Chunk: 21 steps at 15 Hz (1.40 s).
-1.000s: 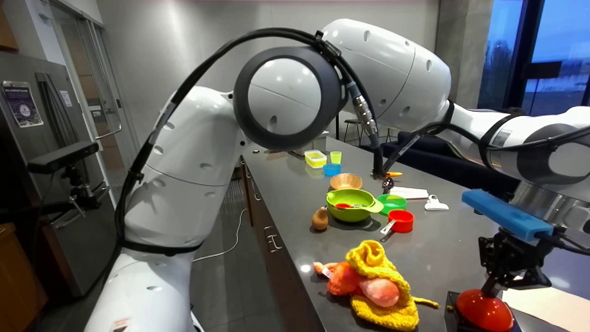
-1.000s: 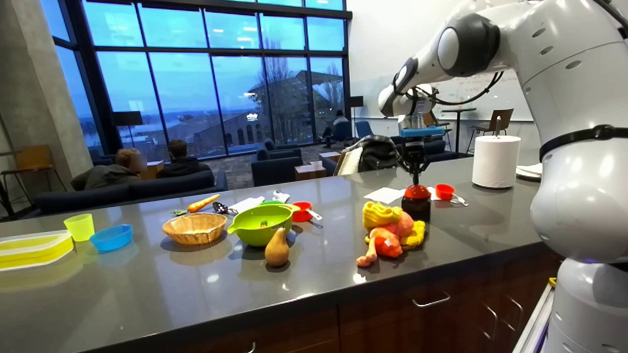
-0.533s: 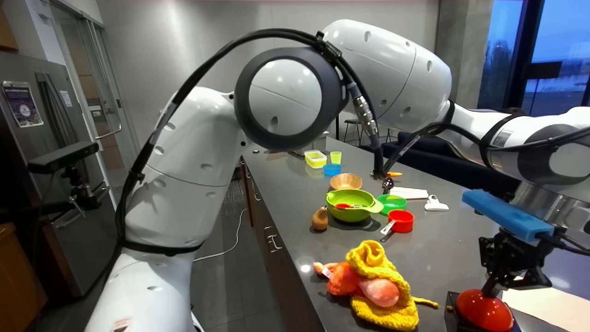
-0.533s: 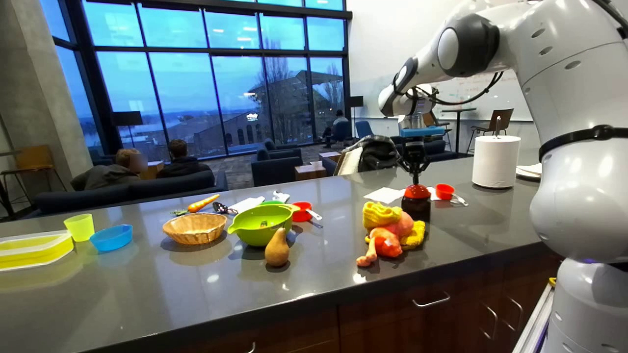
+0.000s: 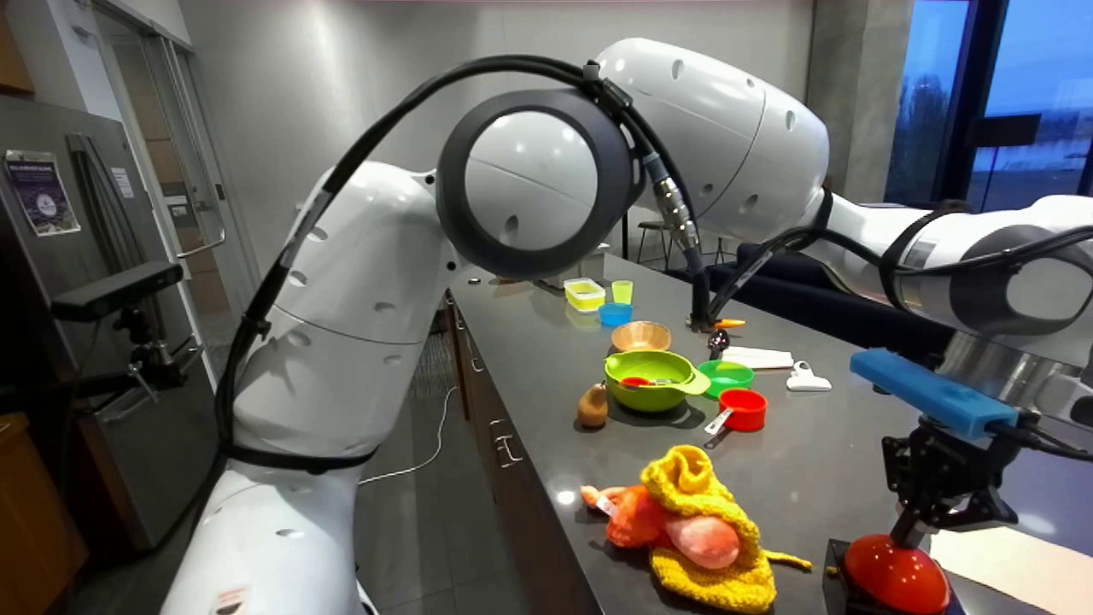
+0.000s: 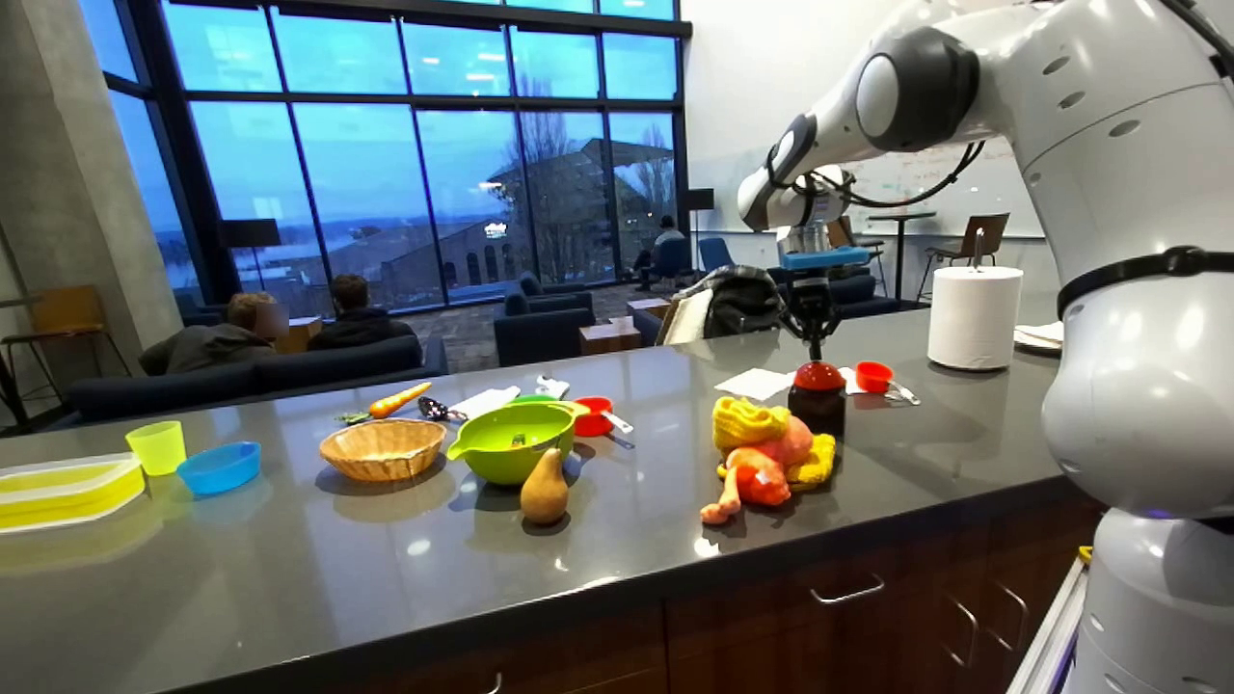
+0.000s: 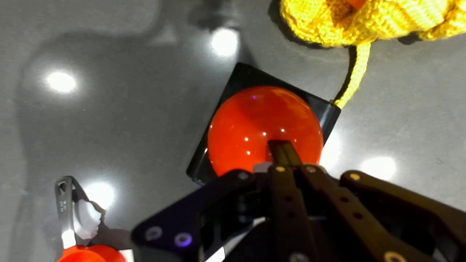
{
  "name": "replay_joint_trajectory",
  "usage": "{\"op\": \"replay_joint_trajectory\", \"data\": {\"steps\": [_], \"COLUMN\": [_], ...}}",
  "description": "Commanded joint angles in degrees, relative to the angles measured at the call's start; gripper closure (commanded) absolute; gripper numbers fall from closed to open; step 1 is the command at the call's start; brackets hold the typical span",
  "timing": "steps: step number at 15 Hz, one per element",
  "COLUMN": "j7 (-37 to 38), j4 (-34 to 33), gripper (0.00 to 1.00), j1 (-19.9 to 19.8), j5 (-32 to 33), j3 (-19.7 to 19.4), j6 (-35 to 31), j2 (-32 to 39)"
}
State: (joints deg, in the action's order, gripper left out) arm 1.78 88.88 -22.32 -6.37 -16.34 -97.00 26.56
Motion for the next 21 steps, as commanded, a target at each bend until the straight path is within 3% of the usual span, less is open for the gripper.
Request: {"op": "replay_joint_trajectory", "data": {"steps": [1, 13, 14, 16, 21], "j7": [2.2, 4.5, 4.6, 4.8, 4.6], "j4": [0.0, -1.2, -1.2, -1.0, 0.0], "gripper": [1.00, 1.00, 0.74, 0.68, 0.36], "j1": [1.4, 3.2, 3.2, 3.3, 3.5], "j5": [2.7, 4.9, 5.0, 4.9, 5.3], "j3": [-0.1, 0.2, 0.2, 0.2, 0.2], "j6": [1.1, 1.2, 1.2, 1.1, 2.1], "j2": [-2.9, -7.1, -7.1, -7.0, -7.3]}}
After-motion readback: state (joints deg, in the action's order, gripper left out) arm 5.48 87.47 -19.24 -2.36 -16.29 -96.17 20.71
